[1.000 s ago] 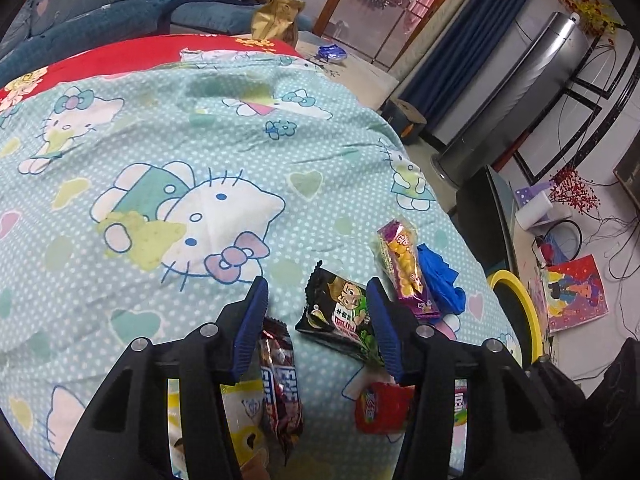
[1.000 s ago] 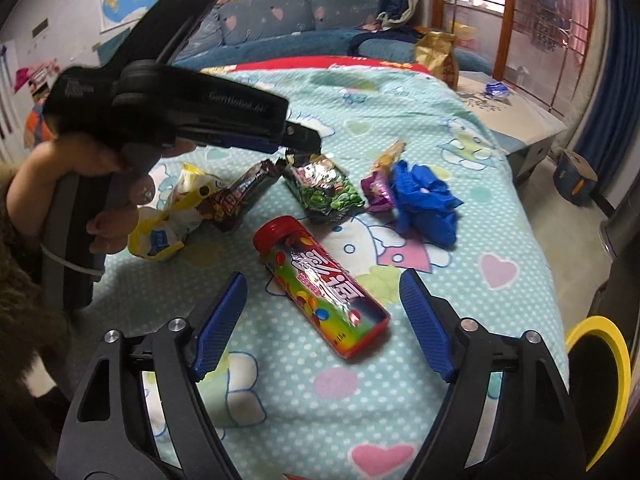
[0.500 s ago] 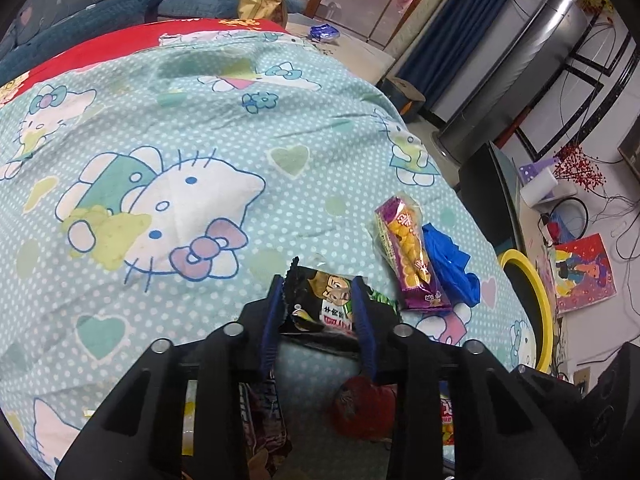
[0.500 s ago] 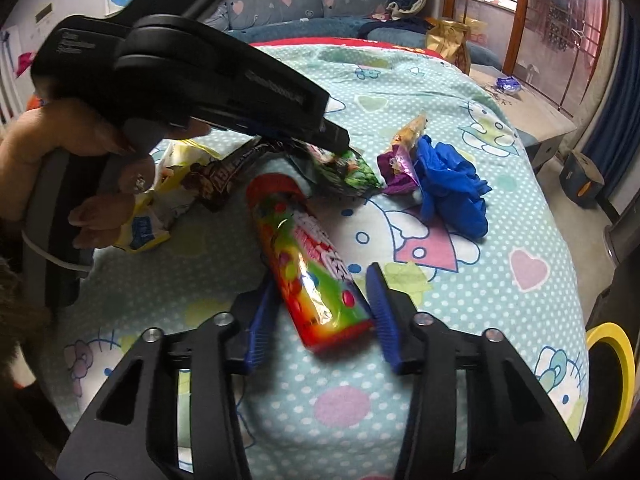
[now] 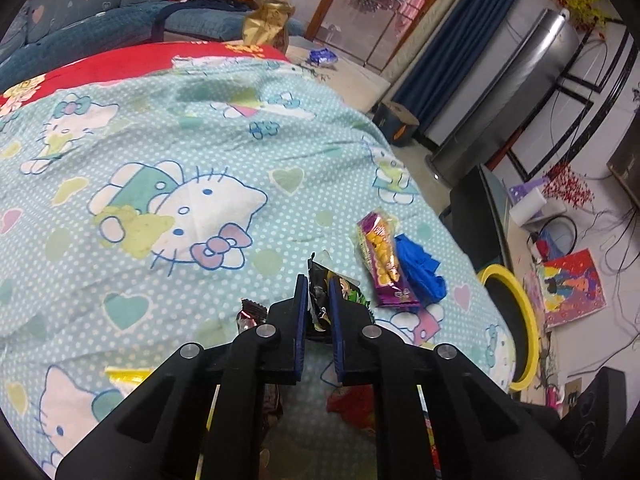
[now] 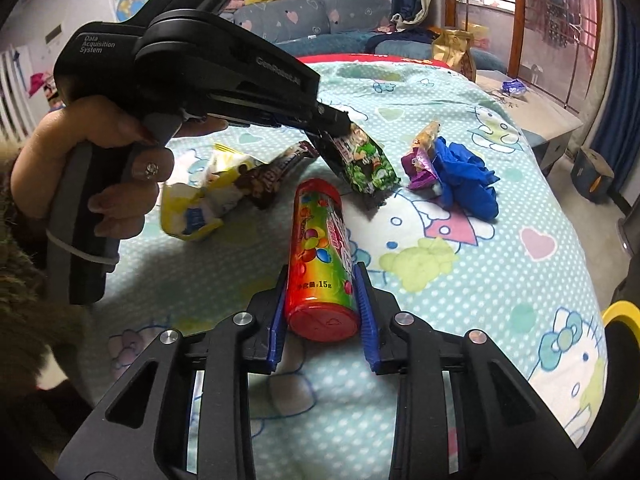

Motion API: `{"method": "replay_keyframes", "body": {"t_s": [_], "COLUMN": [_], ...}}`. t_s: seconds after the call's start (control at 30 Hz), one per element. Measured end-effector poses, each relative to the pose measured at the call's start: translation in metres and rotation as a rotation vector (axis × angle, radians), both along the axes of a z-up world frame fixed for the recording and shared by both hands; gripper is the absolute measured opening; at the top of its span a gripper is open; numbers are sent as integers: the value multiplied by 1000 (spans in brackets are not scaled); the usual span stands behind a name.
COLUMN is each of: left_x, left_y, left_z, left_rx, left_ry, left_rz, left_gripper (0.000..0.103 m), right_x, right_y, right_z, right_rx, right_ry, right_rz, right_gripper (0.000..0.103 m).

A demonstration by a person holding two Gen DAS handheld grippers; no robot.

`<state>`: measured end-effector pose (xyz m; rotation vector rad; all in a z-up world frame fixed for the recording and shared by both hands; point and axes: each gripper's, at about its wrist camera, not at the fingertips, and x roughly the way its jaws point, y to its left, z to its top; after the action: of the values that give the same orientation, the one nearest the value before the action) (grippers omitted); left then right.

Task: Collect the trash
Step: 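Carry the black wrapper and red candy tube over the yellow bin with both tools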

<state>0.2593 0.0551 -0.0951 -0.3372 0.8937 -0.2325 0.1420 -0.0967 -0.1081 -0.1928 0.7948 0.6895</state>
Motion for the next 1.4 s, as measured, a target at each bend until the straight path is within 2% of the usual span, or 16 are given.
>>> {"method": "replay_keyframes", "body": {"t_s": [0.4, 0.73, 1.4], "left_x": [-37, -59, -68], "left_y": [20, 20, -49], "left_z": [33, 56, 91], "left_rx": [-24, -15, 0], "left_ry": [-82, -129, -205], "left_rz": [55, 69, -76], "left_gripper": [11, 11, 11], "right_x": [-8, -14, -11], "right_y": [-13, -31, -101], "right_z": [14, 31, 62], "right_rx": [74, 104, 153], "right_ry": [24, -13, -96], "right_rz": [-25, -78, -273], "right_gripper": [24, 24, 24]}}
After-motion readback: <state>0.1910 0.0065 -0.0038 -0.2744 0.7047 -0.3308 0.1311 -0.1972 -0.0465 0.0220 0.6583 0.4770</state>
